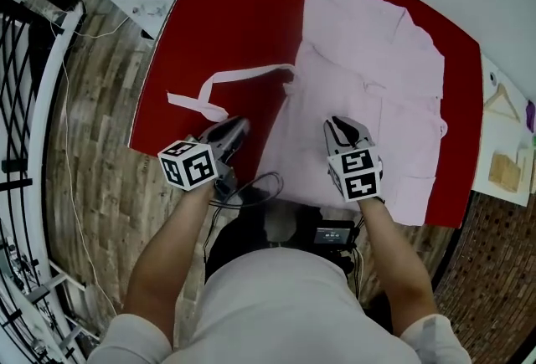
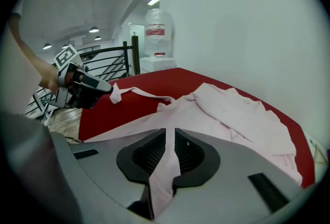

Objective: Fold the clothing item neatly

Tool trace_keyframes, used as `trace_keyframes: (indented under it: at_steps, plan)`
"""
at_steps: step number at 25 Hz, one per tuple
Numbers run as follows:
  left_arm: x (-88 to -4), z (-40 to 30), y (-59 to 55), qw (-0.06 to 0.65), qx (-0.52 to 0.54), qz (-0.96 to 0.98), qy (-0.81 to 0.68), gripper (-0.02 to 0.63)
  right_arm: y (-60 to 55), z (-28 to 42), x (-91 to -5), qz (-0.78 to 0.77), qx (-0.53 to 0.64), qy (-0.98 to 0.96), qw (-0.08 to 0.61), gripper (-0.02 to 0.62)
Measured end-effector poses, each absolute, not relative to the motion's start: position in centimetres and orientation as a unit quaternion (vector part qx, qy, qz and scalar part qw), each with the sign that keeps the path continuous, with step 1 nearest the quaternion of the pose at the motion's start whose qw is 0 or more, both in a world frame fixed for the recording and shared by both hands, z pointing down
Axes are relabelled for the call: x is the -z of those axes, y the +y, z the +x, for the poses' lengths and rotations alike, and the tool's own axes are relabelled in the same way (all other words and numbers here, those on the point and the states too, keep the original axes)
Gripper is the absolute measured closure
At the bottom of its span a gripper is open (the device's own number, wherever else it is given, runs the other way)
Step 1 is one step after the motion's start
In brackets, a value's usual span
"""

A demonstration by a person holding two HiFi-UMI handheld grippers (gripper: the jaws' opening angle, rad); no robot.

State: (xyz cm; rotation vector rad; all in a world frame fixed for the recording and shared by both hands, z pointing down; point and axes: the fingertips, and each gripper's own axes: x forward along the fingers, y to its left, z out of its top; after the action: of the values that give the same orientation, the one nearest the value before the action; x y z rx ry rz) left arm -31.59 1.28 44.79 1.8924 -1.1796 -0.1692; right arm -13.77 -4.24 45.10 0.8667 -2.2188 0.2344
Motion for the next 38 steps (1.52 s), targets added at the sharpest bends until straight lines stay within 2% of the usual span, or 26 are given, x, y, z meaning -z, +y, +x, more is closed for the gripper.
trace_keyframes:
  at_steps: [8, 18, 20, 22, 30, 31, 32, 38]
  plan:
    - [-45.3, -36.3, 4.1, 0.443, 0.096, 0.751, -0.481, 0.583, -0.5, -25.0, -46.0, 0.242, -0.034, -0.89, 0.385, 0.555]
    - [-46.4, -41.0, 7.4, 0.452, 0.11, 0.731, -0.5, 0.583, 3.8, -34.6, -48.6, 0.146, 0.019, -0.899, 0.413, 0.552]
    - [-46.6, -41.4, 8.0, 0.455, 0.112, 0.726, -0.503, 0.583, 4.6, -35.9, -49.8, 0.125, 0.038, -0.895, 0.426, 0.517]
    - [-46.9, -41.8, 8.3, 0.456, 0.114, 0.723, -0.505, 0.583, 4.8, -36.8, -50.9, 0.118, 0.048, -0.89, 0.437, 0.492]
    - [-46.8, -42.5, 8.7, 0.458, 0.123, 0.72, -0.507, 0.583, 2.4, -37.3, -52.9, 0.172, 0.046, -0.865, 0.469, 0.494]
    - [-46.8, -42.5, 8.7, 0.457, 0.122, 0.721, -0.506, 0.583, 2.4, -37.3, -52.7, 0.176, 0.042, -0.866, 0.466, 0.506]
    - [-46.7, -42.4, 8.7, 0.456, 0.121, 0.723, -0.505, 0.583, 2.4, -37.3, -52.4, 0.18, 0.04, -0.868, 0.462, 0.552]
    - [-46.4, -41.8, 8.0, 0.436, 0.094, 0.743, -0.499, 0.583, 2.1, -36.5, -48.5, 0.198, 0.052, -0.882, 0.424, 0.563]
